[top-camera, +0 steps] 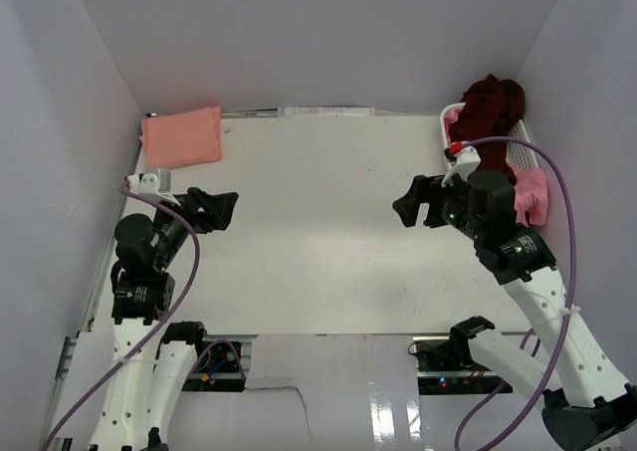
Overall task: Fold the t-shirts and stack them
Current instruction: Put the neatly folded tshirt into the corner of the board with the left arm
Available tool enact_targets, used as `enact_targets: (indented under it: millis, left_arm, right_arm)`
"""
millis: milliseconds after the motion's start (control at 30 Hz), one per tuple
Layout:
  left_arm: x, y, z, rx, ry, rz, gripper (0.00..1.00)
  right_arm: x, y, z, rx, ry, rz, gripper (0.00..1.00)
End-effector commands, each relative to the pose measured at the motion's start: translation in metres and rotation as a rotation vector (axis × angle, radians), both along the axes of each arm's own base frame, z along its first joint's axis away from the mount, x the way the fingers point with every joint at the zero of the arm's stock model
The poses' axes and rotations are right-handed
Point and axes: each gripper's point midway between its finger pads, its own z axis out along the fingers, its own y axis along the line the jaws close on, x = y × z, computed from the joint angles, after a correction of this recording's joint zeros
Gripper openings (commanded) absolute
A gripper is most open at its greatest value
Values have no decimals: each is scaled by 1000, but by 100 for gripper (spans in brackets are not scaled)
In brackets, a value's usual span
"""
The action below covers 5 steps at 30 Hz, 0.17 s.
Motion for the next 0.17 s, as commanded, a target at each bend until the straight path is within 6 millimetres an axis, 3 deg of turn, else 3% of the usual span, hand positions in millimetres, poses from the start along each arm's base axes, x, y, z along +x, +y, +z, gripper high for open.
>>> enact_targets:
  millis: [0,133]
  left_arm:
    - [-1,-3,0,11,-8,-24,98]
    - [1,-3,0,13,-6,-19,98]
  right_arm:
    - [6,-2,9,2,-53,-10,90]
    - [4,-1,6,0,-47,-3,90]
